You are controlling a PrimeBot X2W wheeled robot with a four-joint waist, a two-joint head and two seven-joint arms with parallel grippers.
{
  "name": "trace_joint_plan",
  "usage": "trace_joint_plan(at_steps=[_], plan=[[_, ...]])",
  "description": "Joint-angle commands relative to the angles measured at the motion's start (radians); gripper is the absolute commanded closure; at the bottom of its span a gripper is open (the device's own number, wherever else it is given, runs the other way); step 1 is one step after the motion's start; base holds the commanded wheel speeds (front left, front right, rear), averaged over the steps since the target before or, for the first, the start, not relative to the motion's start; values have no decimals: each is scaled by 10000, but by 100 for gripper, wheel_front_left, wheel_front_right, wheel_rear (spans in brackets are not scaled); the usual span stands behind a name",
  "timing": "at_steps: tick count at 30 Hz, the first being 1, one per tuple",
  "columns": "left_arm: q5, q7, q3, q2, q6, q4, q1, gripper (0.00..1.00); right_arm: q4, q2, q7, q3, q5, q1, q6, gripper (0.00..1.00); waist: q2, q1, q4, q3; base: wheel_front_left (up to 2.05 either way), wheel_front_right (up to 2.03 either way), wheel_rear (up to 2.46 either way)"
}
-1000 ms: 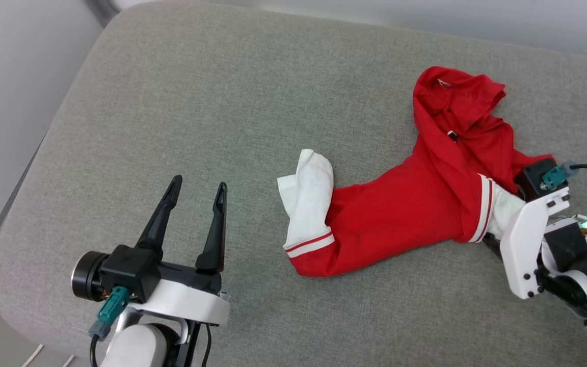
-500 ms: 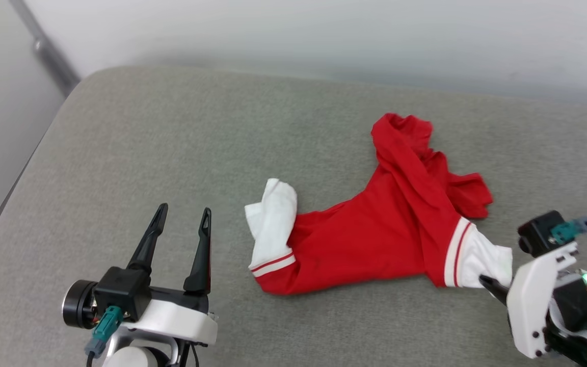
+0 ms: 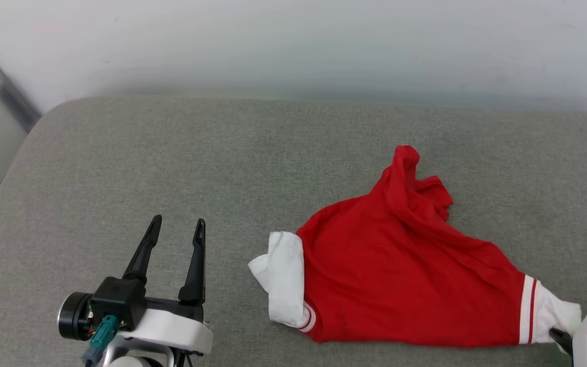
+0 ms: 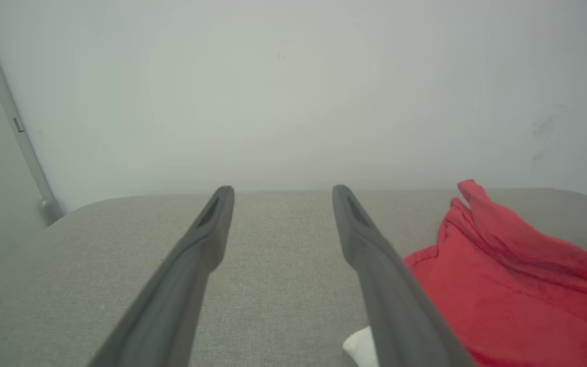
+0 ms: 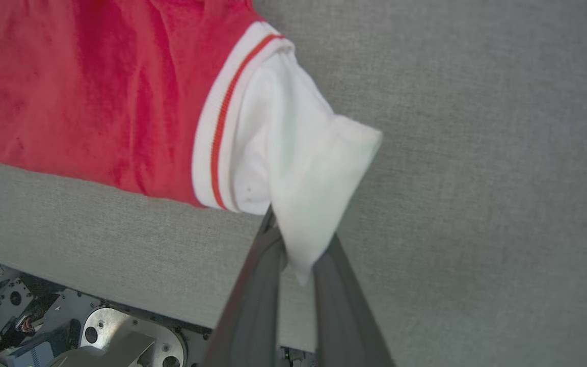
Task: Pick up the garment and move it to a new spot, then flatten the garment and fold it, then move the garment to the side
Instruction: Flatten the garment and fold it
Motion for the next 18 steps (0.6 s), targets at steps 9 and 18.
trace_joint_plan(at_steps=[9,18], plan=[[92,-28,-5,-43,-157,361,-151,0,2375,4,-2335,604,-997,-885,-3,0,0,1,44,59,0,0,0],[23,-28,141,-51,-163,470,181,0,1871,8,-4472,896,-1084,-1357,-5,0,0,1,-293,-280,0,0,0]])
